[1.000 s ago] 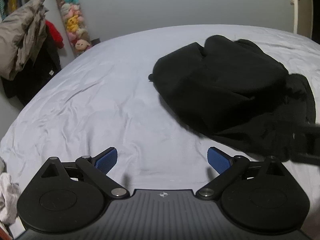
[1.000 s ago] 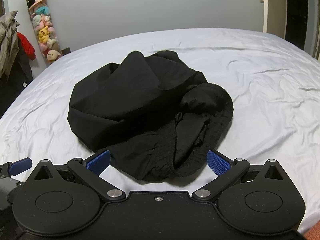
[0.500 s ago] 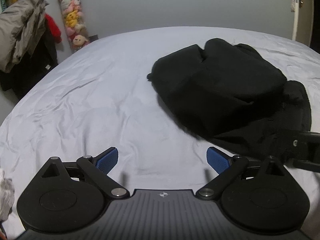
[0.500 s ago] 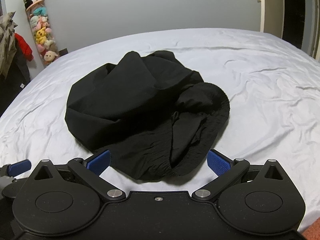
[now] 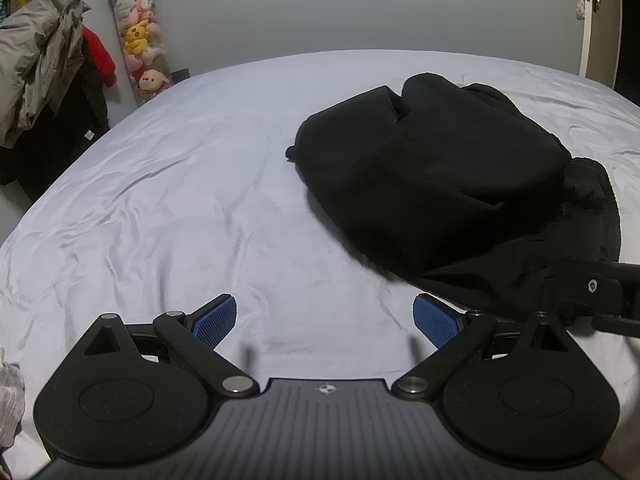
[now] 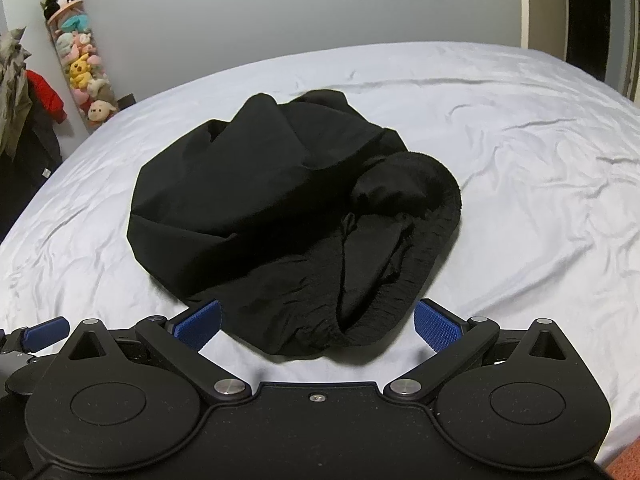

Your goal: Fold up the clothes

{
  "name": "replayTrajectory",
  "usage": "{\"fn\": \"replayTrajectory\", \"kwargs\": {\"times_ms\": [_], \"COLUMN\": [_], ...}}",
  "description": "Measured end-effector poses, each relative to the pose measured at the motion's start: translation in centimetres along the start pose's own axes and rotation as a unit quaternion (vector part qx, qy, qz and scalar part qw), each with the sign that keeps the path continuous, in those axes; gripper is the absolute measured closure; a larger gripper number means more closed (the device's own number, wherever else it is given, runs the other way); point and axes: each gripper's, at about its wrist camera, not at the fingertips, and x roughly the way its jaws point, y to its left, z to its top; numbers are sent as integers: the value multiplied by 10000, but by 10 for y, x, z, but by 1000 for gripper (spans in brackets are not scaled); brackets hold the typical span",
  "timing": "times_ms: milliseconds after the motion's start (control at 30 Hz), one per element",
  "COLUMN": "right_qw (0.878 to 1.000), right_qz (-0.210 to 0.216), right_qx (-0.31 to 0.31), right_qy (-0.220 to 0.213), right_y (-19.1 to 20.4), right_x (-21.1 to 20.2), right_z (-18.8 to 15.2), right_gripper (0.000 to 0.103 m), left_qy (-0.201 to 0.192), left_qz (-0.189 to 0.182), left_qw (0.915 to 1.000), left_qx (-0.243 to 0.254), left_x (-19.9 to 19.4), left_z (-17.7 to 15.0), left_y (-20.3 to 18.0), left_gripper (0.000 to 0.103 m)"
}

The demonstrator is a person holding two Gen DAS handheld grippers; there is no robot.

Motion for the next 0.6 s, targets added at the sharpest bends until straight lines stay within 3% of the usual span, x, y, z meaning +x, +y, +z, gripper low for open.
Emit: {"fn": "replayTrajectory", "kwargs": {"times_ms": [233,433,600], "right_qw": [9999,9998,9992], "right_qz": [-100,-104,-89], "right_qx": [22,49,200], "right_qy": [100,147,347], "right_y": [-4,-10,-18], "right_x": [5,9,22], "right_z": [4,8,10], "right_gripper": [3,19,30], "left_qy": [-222,-383,-318], "left_qz": [-192,-478,-735], "left_qw": [9995,9976,9961], "left_qx": [127,314,380], "left_x": [-4,-2,9], "left_z": [3,5,10], "left_y": [-2,-11,-18], "left_gripper": [7,8,24]}}
